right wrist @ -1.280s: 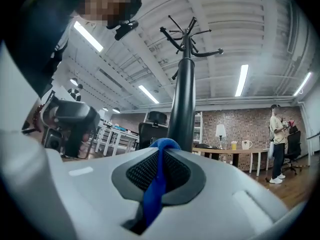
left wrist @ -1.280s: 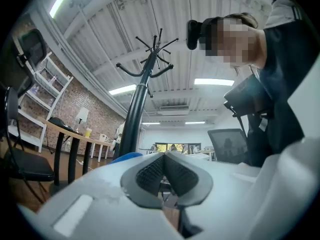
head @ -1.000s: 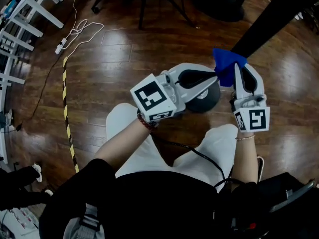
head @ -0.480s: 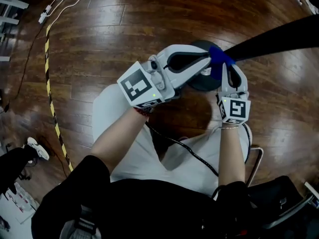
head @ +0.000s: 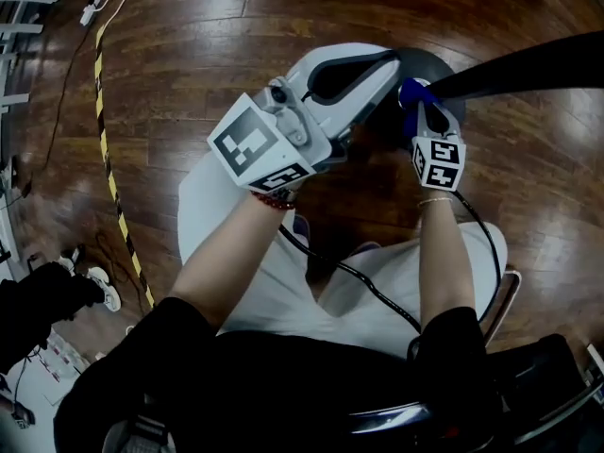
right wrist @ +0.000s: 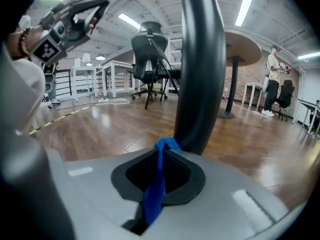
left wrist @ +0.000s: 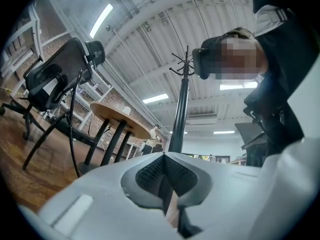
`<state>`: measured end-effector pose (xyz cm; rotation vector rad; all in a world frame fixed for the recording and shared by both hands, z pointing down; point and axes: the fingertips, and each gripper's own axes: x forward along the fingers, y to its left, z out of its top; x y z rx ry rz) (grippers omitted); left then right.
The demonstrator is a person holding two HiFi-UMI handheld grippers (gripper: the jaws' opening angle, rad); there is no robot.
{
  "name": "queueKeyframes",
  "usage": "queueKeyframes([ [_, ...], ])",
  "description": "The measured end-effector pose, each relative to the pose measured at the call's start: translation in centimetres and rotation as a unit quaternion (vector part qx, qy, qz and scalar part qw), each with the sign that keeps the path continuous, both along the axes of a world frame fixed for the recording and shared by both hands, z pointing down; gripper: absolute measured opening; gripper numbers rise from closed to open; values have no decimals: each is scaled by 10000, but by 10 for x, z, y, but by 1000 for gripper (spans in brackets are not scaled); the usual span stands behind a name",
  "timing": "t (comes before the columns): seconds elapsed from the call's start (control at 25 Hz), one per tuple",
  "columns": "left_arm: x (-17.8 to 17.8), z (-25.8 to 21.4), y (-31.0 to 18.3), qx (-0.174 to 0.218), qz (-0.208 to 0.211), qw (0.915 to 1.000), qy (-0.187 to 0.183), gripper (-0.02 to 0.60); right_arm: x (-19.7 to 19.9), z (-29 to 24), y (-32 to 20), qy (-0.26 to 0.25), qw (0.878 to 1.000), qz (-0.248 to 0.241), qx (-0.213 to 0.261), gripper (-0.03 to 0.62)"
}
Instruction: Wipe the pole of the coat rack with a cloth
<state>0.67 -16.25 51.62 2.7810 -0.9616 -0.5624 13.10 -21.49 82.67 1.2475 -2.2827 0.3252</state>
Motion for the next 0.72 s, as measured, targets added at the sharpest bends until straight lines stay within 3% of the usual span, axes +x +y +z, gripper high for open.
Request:
queueKeyframes([
  [0.2, 7, -20, 11, 212, 107, 9996, -174, -6, 5, 49, -2, -46, 9979, 376, -518, 17],
  [0.36, 8, -7, 25, -13, 264, 9996, -134, -6, 8, 65, 1, 62, 9964, 486, -686, 17],
  [0.48, 19, -18, 29, 319, 341, 9983, -354, -6, 27, 67, 4, -39, 9912, 1045, -811, 17],
  [0.6, 37, 8, 37, 606, 501, 9878, -1342, -6, 38, 55, 5, -145, 9918, 1150, -546, 18],
  [0.72, 56, 47, 48, 442, 832, 9645, -2465, -6, 53, 33, 0, -382, 9899, 1360, -154, 18],
])
